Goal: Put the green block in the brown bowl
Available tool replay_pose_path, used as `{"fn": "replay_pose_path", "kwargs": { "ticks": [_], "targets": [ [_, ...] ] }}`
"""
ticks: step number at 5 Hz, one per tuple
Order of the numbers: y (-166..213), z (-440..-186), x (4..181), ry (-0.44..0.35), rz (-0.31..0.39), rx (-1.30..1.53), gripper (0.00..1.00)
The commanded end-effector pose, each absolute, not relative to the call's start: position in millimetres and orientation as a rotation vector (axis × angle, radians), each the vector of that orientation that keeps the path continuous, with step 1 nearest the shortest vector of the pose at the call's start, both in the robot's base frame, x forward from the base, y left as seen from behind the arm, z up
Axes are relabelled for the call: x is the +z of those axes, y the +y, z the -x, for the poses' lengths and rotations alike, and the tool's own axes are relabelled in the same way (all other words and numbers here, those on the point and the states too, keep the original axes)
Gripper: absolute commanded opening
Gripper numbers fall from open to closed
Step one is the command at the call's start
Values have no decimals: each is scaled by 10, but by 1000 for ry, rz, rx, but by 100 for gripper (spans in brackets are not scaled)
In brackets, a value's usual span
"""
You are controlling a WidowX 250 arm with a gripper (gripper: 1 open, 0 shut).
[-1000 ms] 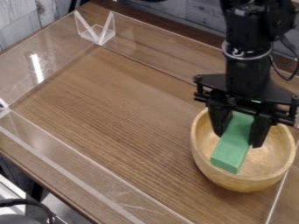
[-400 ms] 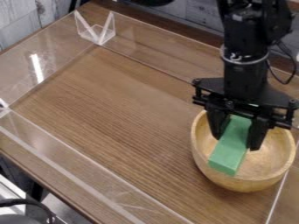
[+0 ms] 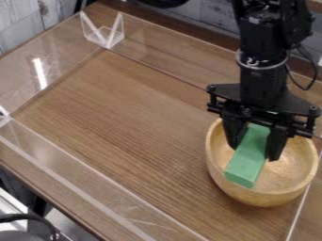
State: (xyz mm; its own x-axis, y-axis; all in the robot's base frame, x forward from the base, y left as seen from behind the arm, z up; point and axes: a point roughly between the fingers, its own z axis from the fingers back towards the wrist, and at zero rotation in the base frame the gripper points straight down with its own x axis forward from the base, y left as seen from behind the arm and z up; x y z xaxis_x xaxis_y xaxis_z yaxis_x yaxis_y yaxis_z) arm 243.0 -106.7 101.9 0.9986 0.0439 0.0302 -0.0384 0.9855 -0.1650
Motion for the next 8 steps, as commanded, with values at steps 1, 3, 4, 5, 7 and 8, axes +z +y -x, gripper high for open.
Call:
{"fn": "replay_pose_path", "kwargs": {
  "ticks": [1, 3, 4, 5, 7, 8],
  "targets": [
    [-1047, -2481, 1083, -61, 179, 53, 0],
    [-1033, -2493, 1075, -60, 183, 55, 0],
    [-1029, -2499, 1069, -59, 185, 55, 0],
    [-1025, -2506, 1064, -59, 187, 56, 0],
    [-1022, -2520, 1051, -57, 191, 56, 0],
    [-1019, -2526, 1045, -57, 193, 57, 0]
  ]
}}
